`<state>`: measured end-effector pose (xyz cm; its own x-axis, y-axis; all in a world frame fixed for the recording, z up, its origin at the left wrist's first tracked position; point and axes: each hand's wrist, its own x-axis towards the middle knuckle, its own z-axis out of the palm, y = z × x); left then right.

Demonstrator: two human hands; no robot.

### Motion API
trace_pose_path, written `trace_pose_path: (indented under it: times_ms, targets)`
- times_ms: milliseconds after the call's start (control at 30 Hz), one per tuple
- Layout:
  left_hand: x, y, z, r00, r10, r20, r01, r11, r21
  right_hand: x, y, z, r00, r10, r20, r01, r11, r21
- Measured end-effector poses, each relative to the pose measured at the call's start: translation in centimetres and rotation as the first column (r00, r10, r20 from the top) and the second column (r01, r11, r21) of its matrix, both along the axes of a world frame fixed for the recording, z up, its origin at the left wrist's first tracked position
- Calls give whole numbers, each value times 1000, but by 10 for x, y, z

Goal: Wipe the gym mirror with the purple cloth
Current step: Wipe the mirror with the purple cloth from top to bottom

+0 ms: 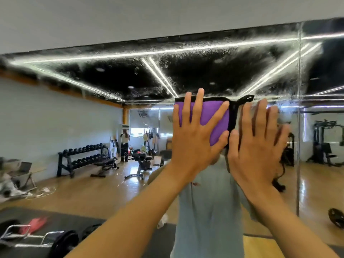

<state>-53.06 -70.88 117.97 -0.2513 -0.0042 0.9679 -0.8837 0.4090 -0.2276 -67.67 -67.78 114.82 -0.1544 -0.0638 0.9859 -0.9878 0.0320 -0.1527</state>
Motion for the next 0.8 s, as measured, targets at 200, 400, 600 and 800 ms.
trace_pose_path:
  times_ms: [200,400,600,800]
  targets:
    - [31,-9,47,996,37,85,-34,999,-41,19,6,46,999,34,-33,-33,999,31]
    - [85,-25,57,997,46,-60,-47,999,-1,47,-10,74,985,27,-168,-26,1000,7]
    - [182,-45,38,957,92,-276,-66,993,102,49,-12,72,987,22,-162,-24,1000,-10]
    - [160,-39,69,898,114,-424,-67,990,125,51,-12,72,988,0,-152,-3,1000,-23]
